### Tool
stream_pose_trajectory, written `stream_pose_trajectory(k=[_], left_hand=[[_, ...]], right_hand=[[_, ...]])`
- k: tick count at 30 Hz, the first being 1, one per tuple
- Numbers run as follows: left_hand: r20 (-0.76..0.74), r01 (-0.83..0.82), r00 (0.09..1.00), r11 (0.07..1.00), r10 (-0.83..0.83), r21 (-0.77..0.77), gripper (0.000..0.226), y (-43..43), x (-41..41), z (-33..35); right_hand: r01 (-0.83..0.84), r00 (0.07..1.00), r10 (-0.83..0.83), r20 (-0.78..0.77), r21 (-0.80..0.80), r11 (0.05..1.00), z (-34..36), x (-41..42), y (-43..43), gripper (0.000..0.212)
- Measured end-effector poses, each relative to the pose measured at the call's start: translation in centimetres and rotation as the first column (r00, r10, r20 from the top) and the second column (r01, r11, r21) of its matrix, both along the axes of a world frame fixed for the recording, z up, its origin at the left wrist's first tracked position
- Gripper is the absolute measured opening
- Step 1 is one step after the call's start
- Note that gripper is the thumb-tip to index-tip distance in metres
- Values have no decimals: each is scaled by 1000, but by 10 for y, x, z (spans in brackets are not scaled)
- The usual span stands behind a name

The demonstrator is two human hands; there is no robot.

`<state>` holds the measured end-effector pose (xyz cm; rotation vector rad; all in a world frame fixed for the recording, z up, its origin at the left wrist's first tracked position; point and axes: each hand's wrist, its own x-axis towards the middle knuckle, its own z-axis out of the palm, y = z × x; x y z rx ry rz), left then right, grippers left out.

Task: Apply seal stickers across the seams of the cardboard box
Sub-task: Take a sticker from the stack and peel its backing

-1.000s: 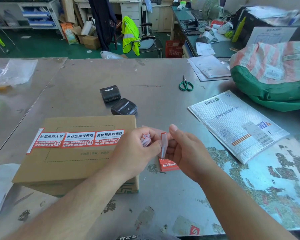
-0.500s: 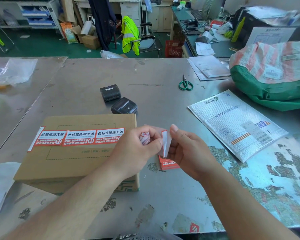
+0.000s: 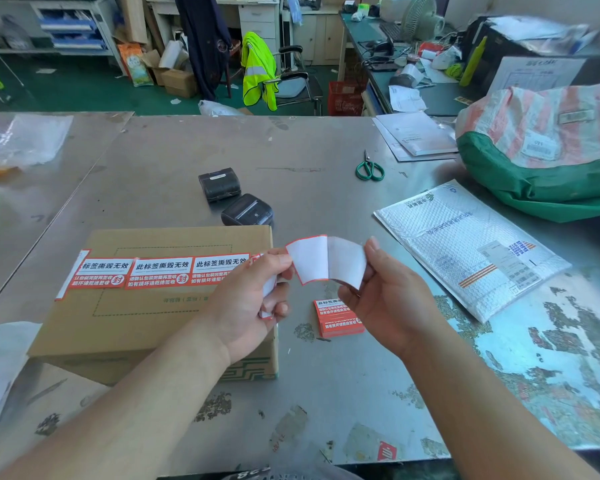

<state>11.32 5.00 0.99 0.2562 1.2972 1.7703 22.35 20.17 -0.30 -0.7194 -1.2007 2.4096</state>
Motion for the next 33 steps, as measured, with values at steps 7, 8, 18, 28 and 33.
stream_pose_trajectory(k=[7,8,18,28,33], left_hand=[[-109,-24,994,989,8,-143,37,0,6,-1],[-149,-7,989,989,-15,-150,43,0,8,1],[-324,-132,943,978,73,-164,19,-4,7,5],[-352,-213,928,951,126,-222,31,-16,-14,-4],[-384,-366,887,899,259,-240,33,-19,-19,-5]], right_hand=[[-68,996,54,74,205,976,-1,-3,-13,31],[-79,994,61,87,224,971,-1,-3,-15,36],[-100,994,90,63,184,978,2,-10,-18,43],[-50,990,37,133,94,994,2,-14,-10,22],[-97,990,85,114,112,989,7,-23,-10,18]])
